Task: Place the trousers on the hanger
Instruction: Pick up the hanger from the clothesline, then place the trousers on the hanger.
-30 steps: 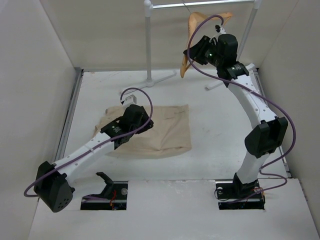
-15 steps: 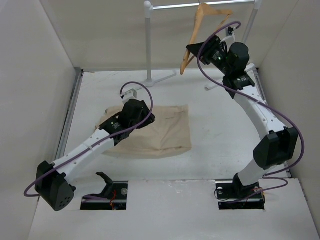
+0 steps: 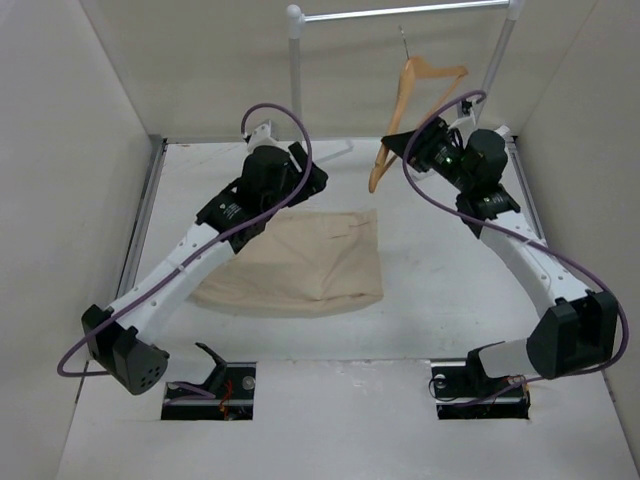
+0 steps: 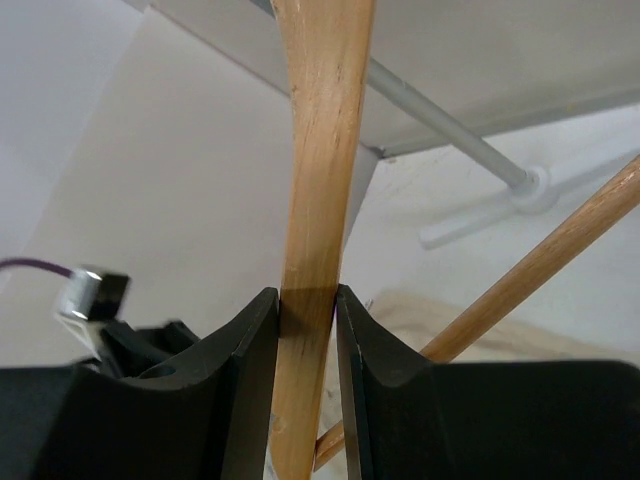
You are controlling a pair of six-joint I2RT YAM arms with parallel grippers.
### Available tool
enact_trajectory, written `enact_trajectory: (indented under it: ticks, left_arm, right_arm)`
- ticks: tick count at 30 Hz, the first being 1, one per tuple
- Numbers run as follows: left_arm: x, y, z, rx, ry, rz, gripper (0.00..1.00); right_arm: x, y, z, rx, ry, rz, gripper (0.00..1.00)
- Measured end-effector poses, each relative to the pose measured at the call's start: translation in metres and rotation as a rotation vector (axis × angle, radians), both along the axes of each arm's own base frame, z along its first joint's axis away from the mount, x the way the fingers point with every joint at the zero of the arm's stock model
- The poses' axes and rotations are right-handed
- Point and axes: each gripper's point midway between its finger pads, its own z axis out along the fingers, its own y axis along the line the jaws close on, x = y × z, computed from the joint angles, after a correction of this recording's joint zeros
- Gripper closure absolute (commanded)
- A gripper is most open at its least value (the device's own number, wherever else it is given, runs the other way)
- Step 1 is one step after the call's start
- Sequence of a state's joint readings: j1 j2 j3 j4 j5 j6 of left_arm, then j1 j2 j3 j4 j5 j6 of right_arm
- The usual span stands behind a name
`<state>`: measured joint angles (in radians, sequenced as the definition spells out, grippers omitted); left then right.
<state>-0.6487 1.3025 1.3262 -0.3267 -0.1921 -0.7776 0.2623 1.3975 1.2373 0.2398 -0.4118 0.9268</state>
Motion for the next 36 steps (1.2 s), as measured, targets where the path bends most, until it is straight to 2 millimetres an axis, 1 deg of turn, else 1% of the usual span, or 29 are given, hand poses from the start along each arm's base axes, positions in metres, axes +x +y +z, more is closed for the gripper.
enact_trajectory:
  ticks: [3,5,7,10,13,16,18,21,23,26,28,29,30,32,33,34,35,36]
  left_arm:
    - [0.009,-0.015,0.029,-0.014,-0.053,-0.031,0.42]
    - [0.016,-0.028,0.046,-0.018,-0.089,-0.06,0.41]
    - [0.021,-0.044,0.056,-0.014,-0.111,-0.091,0.41]
    - [0.027,-0.073,0.056,0.001,-0.117,-0.149,0.4]
    - [0.031,-0.102,0.038,0.026,-0.091,-0.206,0.4]
    - [0.034,-0.126,0.011,0.063,-0.05,-0.251,0.41]
    - [0.035,-0.138,-0.008,0.09,-0.021,-0.274,0.44]
    - [0.038,-0.147,-0.034,0.127,0.016,-0.288,0.57]
    - [0.039,-0.15,-0.045,0.145,0.03,-0.287,0.71]
    - [0.037,-0.152,-0.05,0.154,0.041,-0.285,0.87]
    - [0.031,-0.158,-0.05,0.154,0.038,-0.287,0.95]
    - [0.027,-0.164,-0.048,0.147,0.031,-0.297,0.96]
    - [0.023,-0.167,-0.049,0.15,0.022,-0.297,0.98]
    - [0.015,-0.17,-0.055,0.15,0.015,-0.286,0.99]
    - [0.01,-0.171,-0.06,0.146,0.018,-0.279,1.0]
    - [0.005,-0.169,-0.066,0.157,0.023,-0.27,1.0]
    - [-0.001,-0.167,-0.075,0.168,0.034,-0.262,1.0]
    - [-0.007,-0.164,-0.084,0.175,0.044,-0.249,1.0]
  right_arm:
    - [-0.017,-0.001,-0.027,-0.026,0.043,0.012,0.86]
    - [-0.031,0.0,-0.045,-0.046,0.072,0.023,0.86]
    - [-0.046,0.003,-0.063,-0.066,0.101,0.043,0.86]
    - [-0.067,0.008,-0.085,-0.089,0.139,0.073,0.86]
    - [-0.088,0.012,-0.105,-0.11,0.167,0.103,0.86]
    - [-0.106,0.013,-0.119,-0.124,0.187,0.125,0.86]
    - [-0.118,0.013,-0.126,-0.13,0.196,0.139,0.86]
    - [-0.134,0.015,-0.135,-0.137,0.206,0.159,0.86]
    - [-0.144,0.016,-0.142,-0.143,0.213,0.173,0.86]
    - [-0.156,0.014,-0.152,-0.154,0.224,0.174,0.86]
    - [-0.163,0.012,-0.155,-0.153,0.22,0.172,0.85]
    - [-0.166,0.01,-0.156,-0.156,0.22,0.167,0.83]
    - [-0.17,0.007,-0.158,-0.159,0.222,0.164,0.78]
    - [-0.178,0.002,-0.162,-0.169,0.231,0.162,0.62]
    - [-0.182,-0.001,-0.165,-0.177,0.239,0.158,0.55]
    - [-0.185,-0.004,-0.165,-0.181,0.238,0.153,0.5]
    - [-0.187,-0.009,-0.164,-0.188,0.235,0.139,0.5]
    - [-0.187,-0.014,-0.164,-0.195,0.23,0.122,0.51]
